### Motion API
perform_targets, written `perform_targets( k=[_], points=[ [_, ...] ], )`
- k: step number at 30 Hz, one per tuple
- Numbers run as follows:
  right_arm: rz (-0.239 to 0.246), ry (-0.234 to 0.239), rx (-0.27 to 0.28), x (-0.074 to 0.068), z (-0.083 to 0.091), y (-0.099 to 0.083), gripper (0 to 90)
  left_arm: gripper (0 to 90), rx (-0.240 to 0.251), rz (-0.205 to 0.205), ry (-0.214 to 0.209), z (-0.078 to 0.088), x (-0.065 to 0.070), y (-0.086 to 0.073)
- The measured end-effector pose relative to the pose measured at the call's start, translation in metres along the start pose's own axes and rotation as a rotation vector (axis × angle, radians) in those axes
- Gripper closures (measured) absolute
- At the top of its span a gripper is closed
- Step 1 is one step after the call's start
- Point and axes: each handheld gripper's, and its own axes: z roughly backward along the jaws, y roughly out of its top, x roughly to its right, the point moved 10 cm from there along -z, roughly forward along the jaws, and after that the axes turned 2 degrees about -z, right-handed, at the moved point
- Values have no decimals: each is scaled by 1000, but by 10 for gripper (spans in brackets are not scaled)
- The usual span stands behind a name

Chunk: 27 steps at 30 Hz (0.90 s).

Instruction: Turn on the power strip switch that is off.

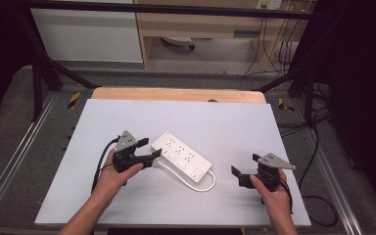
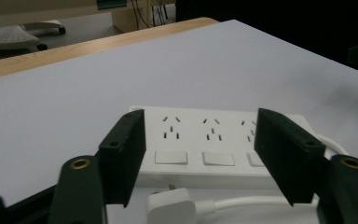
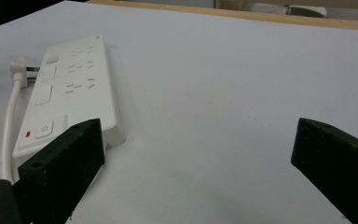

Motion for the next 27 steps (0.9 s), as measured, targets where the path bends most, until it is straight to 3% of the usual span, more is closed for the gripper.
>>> perform_targets(
  k=[12, 27],
  points=[
    [-1, -1, 2, 0, 1, 0, 34, 651, -22, -24, -50, -10, 15, -5],
    [3, 2, 2, 0, 1, 1, 34, 791, -20, -16, -23, -23, 10, -10]
  ],
)
